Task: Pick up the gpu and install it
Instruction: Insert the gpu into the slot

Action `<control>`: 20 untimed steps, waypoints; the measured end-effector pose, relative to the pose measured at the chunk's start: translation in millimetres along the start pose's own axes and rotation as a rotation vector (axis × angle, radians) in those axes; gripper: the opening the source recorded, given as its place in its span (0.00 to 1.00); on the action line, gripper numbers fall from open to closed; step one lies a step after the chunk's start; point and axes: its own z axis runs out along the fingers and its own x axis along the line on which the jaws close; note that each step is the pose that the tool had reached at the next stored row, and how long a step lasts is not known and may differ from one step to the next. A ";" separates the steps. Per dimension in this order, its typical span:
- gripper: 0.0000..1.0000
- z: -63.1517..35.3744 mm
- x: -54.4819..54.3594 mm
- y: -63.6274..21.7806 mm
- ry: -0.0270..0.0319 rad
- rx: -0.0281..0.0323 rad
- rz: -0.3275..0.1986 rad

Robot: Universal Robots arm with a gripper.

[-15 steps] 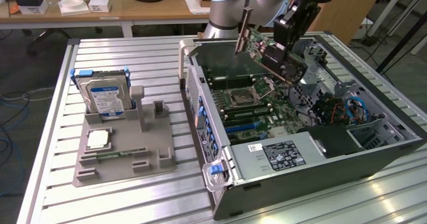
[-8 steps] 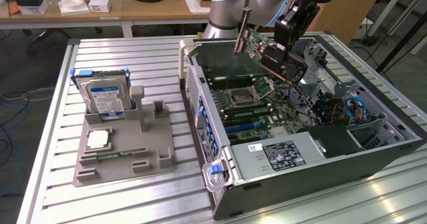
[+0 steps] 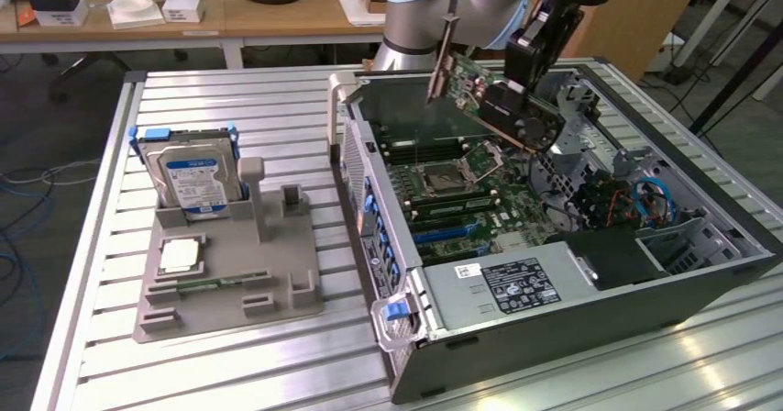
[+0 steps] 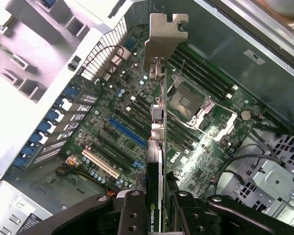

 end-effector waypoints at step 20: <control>0.26 0.1 0.0 0.0 0.0048 0.0009 -0.117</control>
